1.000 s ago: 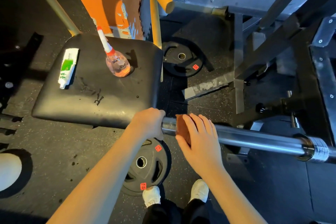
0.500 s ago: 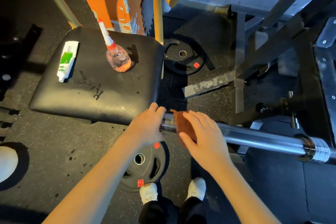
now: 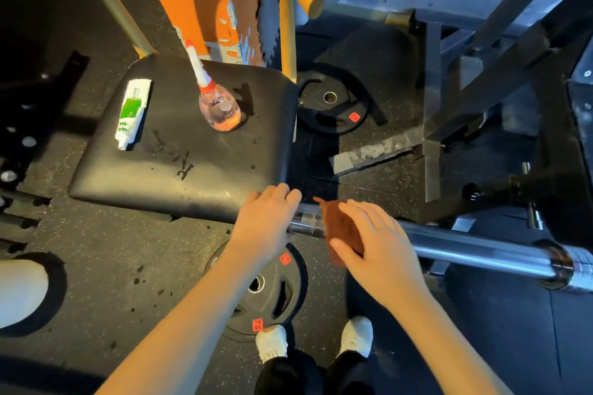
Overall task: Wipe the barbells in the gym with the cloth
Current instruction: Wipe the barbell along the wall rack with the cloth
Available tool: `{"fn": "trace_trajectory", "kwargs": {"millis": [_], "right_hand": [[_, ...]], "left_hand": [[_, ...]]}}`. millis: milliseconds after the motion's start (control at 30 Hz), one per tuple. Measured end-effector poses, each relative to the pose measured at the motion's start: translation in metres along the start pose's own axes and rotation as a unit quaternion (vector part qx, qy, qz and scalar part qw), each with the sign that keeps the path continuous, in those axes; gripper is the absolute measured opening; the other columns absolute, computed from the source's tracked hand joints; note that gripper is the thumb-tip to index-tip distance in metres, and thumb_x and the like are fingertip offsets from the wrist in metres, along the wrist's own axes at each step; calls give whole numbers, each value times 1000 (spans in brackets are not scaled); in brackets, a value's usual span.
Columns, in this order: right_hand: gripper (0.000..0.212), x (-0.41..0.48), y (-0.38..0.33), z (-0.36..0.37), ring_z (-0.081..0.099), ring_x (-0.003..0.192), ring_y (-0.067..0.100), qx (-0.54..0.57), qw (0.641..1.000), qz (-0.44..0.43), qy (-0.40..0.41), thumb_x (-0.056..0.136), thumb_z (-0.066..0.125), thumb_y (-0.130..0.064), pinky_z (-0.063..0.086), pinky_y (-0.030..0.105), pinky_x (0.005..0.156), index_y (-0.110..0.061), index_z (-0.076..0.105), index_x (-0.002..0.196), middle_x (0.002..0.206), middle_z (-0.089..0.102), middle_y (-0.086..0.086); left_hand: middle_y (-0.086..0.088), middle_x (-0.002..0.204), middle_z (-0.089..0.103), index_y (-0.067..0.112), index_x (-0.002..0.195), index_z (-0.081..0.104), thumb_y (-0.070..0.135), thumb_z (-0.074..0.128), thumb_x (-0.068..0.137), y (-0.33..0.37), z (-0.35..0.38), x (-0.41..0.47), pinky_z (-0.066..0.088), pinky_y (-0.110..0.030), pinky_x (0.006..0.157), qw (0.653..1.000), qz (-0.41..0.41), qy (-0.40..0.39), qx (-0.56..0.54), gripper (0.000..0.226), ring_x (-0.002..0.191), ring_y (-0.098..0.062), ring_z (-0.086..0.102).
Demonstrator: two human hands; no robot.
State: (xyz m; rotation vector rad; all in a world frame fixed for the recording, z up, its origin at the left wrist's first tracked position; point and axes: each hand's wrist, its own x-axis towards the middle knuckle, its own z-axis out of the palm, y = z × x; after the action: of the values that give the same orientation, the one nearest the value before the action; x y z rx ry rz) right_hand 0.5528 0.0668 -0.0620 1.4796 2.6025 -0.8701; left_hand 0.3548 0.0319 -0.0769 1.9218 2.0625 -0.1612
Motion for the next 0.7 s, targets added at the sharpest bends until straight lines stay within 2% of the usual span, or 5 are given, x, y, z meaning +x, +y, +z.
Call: {"fn": "trace_trajectory", "kwargs": {"millis": [233, 333, 433, 600, 700], "right_hand": [[37, 42, -2, -1, 59, 86, 15, -20, 991, 131, -5, 101, 31, -49, 49, 38, 93, -21, 53, 112, 91, 61, -6], [47, 23, -15, 12, 55, 114, 20, 2, 999, 28, 26, 97, 37, -50, 40, 37, 104, -21, 52, 131, 122, 62, 0], [51, -4, 7, -3, 43, 132, 18, 8, 1000, 1, 12, 96, 50, -46, 32, 38, 110, -24, 45, 141, 142, 49, -5], [44, 17, 23, -10, 59, 104, 19, 2, 992, 115, 45, 96, 38, -51, 44, 39, 98, -23, 53, 126, 111, 64, -2], [48, 29, -4, 7, 57, 107, 18, 12, 994, 105, 38, 95, 28, -53, 38, 38, 102, -24, 53, 124, 111, 63, -5]], "left_hand": [[-3, 124, 40, 15, 132, 35, 24, 67, 85, 10, 8, 1, 37, -32, 93, 1000, -16, 7, -5, 58, 116, -21, 47], [-5, 140, 38, 12, 150, 22, 38, 65, 86, 1, -1, 5, 39, -39, 101, 988, -7, -108, -107, 81, 126, -27, 46], [-7, 143, 39, 10, 149, 25, 41, 57, 94, -7, -14, 16, 40, -43, 102, 968, -12, -211, -137, 71, 124, -30, 48], [-2, 123, 54, 14, 133, 49, 39, 65, 89, -10, -17, 14, 45, -37, 93, 977, 3, -169, -128, 53, 111, -25, 54], [2, 121, 56, 20, 130, 50, 42, 72, 81, -8, -15, 10, 37, -30, 95, 992, 0, -98, -83, 58, 112, -21, 54]]}}
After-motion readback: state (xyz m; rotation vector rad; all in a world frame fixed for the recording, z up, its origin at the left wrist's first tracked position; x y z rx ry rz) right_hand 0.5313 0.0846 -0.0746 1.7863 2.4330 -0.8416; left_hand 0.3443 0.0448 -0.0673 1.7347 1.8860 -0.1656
